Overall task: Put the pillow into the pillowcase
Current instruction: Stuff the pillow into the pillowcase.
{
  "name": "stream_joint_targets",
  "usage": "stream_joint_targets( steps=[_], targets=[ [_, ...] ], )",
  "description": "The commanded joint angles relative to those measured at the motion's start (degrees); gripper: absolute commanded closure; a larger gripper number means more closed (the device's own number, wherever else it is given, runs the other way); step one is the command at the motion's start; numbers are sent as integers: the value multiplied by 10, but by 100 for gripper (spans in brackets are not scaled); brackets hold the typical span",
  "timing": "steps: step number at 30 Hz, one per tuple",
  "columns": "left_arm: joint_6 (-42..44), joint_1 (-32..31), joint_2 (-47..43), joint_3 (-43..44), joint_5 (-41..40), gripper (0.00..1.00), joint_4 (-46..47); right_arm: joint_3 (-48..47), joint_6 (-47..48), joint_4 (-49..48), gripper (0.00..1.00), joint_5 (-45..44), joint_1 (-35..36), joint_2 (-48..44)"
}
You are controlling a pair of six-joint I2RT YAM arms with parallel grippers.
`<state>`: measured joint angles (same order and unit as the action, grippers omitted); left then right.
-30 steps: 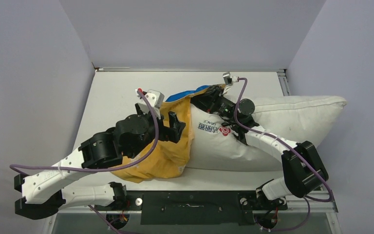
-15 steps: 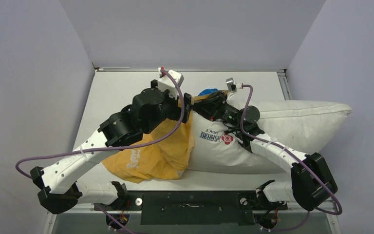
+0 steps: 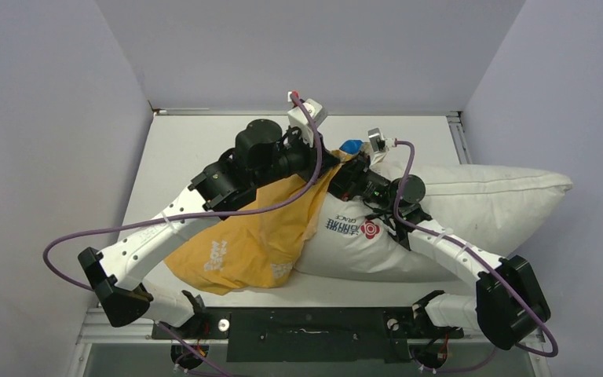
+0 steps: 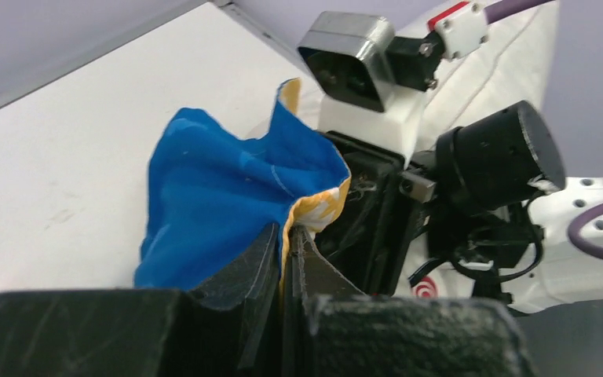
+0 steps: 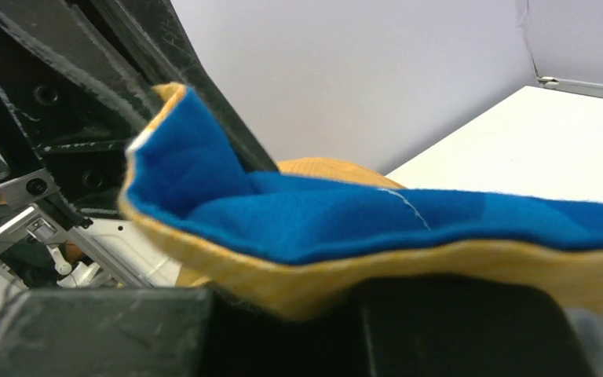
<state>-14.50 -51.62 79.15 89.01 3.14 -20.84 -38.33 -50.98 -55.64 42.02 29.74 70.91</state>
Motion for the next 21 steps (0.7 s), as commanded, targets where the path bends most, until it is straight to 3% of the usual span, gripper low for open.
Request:
stream_joint_targets(
  steps=[1,4,5,7,8,10,16,21],
  targets=[
    [-76,-29,18,75,141,100,151,14,-1,-11,95,1,-1,-3],
    [-56,-38,36,110,114,98,78,21,-11,-24,95,-1,-3,4],
    [-42,-38,36,116,83,83,42,22,-12,-25,95,-2,-4,6],
    [-31,-38,18,108,6,39,-12,22,-13,-22,95,-4,-6,9],
    [-24,-38,6,99,-35,28,-33,22,-14,-21,95,-5,-7,11],
    [-19,-43,-30,76,-123,15,-64,22,-16,-20,95,-6,-9,15],
    [-23,-101,-129,15,-333,6,-143,19,-24,-20,95,-6,-13,25],
    [-77,-157,-167,-53,-376,12,-182,15,-28,-17,95,-7,-17,31]
  ],
)
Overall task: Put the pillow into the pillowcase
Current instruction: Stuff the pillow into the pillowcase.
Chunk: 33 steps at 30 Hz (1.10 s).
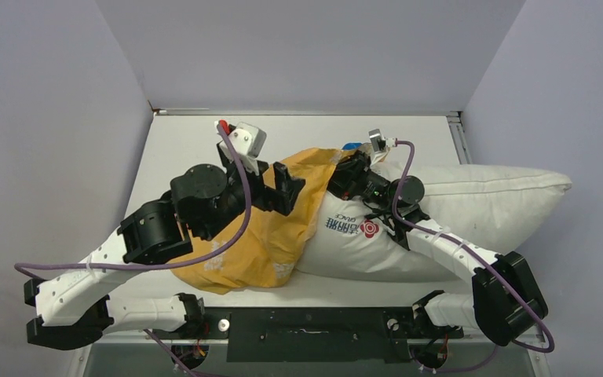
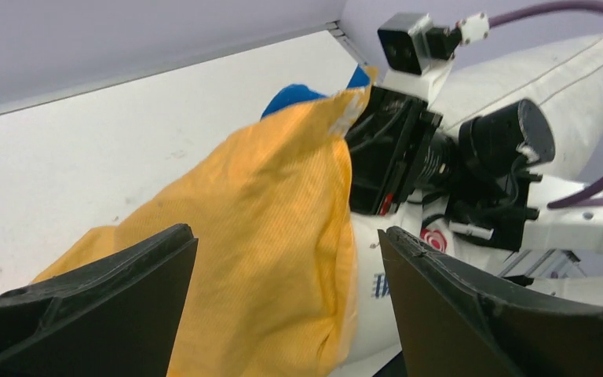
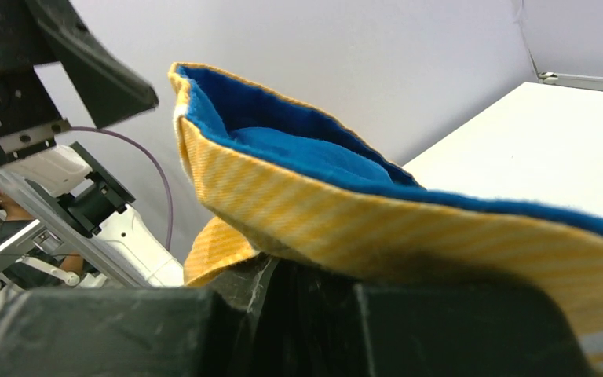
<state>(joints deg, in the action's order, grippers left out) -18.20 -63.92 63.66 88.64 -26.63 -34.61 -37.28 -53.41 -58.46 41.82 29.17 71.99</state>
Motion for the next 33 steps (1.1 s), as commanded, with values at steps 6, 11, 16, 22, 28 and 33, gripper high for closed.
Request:
stream_joint_targets(
  steps=[6,11,16,22,28,33],
  targets=[
    [-73,-82,4,-142,-25,21,42,5,-12,10,95,-6,-10,26],
    [-76,-91,63,-159,-32,23,74,7,-18,9,95,-5,-10,25],
    [-75,-108,108,-125,-41,76,68,-2,-7,27,95,-8,-12,24],
    [-51,-182,109,-79,-66,92,103,-16,-7,28,95,-14,-13,39],
    [0,-234,129,-43,-28,91,182,-16,-20,10,95,-31,-13,58],
    [13,-254,176,4,-51,88,164,-10,-19,6,95,-44,-14,65]
  ],
)
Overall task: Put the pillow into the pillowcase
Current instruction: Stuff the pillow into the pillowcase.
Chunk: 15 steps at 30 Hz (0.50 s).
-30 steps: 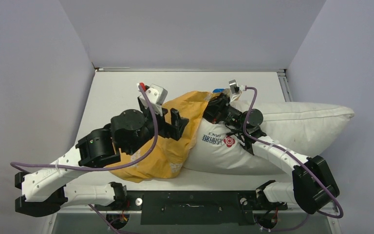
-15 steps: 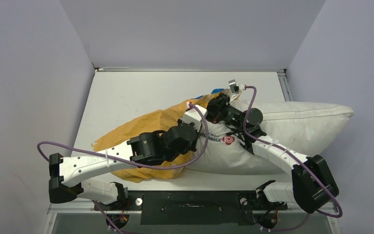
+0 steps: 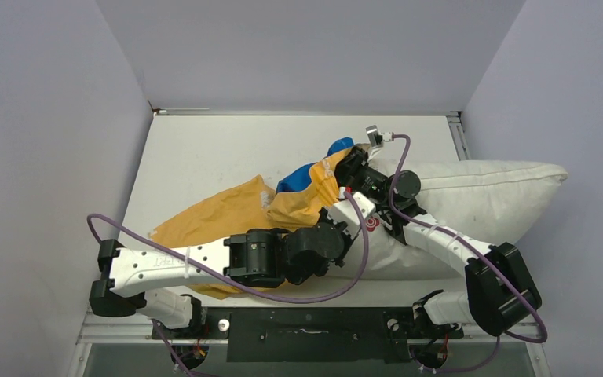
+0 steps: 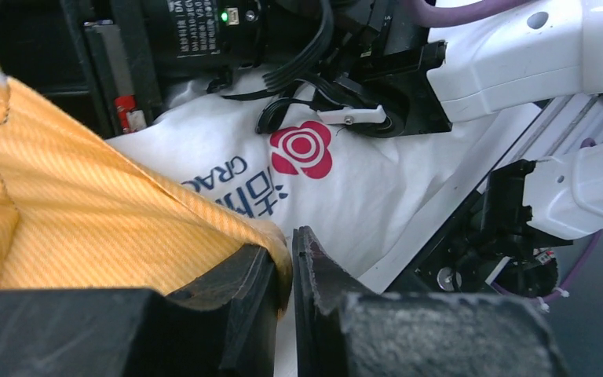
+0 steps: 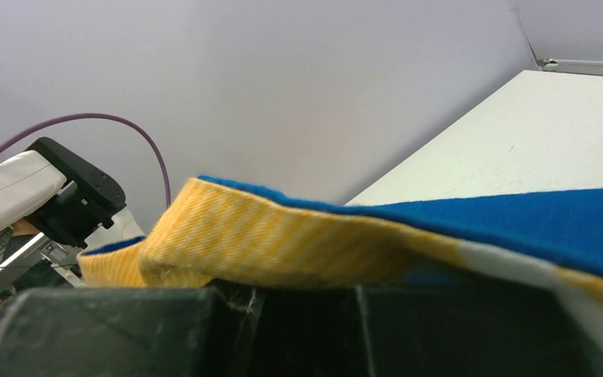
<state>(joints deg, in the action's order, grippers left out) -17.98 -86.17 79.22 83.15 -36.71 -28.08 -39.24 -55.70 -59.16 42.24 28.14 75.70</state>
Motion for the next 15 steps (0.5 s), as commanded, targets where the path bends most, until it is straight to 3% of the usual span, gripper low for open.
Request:
stream_joint_targets(
  steps=[1,6,10,11,15],
  targets=[
    [12,-32,27,59,51,88,102,10,4,13,95,-49,-4,30],
    [-7,-20,41,42,8,83,84,2,22,47,91,-42,-15,19],
    [-47,20,1,-14,50,59,98,-24,127,253,85,-88,-30,-61],
    [-60,33,-9,-30,63,54,103,-38,163,315,79,-112,-31,-87],
    [-95,92,-46,-80,136,41,129,-103,280,511,42,-214,-33,-172]
  ],
)
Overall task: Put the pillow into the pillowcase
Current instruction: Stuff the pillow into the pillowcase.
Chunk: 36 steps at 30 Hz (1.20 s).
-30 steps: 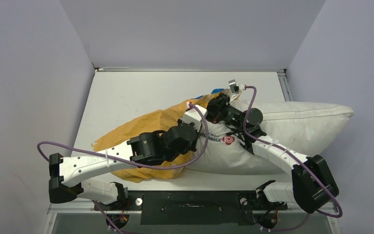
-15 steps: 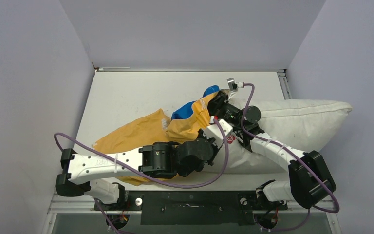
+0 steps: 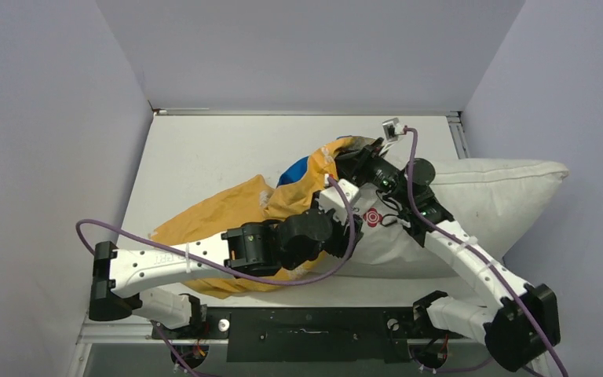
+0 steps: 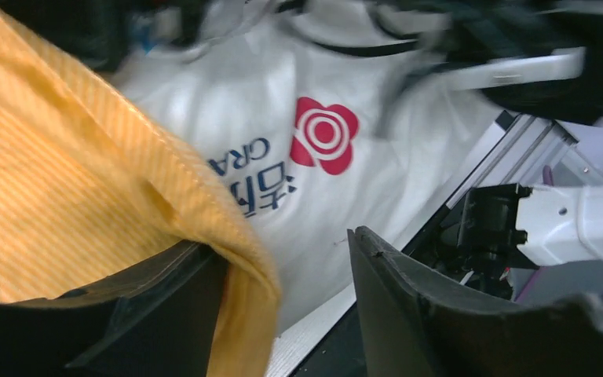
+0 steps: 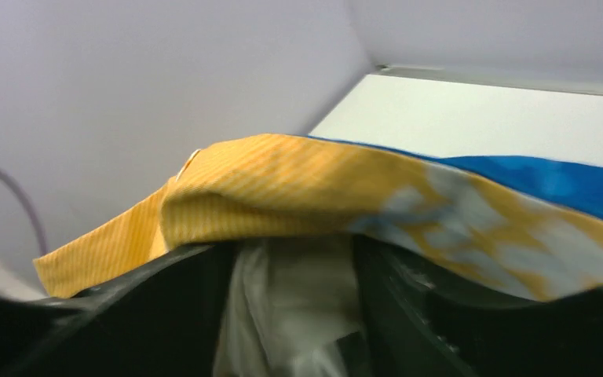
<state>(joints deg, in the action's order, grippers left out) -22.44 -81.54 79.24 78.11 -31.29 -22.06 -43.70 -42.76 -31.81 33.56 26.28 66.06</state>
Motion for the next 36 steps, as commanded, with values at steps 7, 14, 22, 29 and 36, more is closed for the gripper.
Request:
stream_joint_targets(
  steps=[7,14,22,29,36],
  targets=[
    [-69,154,-50,-45,180,23,86,-153,235,433,12,-228,-16,-119],
    [-63,258,14,56,240,20,19,-147,240,501,4,-232,-16,-143],
    [-12,273,34,151,108,11,-108,-63,234,475,0,-221,-16,-141],
    [-12,270,-49,94,9,6,-144,-22,244,411,6,-202,-17,-53],
    [-104,270,-136,-119,113,7,-9,-23,250,397,6,-190,-18,-23]
  ],
)
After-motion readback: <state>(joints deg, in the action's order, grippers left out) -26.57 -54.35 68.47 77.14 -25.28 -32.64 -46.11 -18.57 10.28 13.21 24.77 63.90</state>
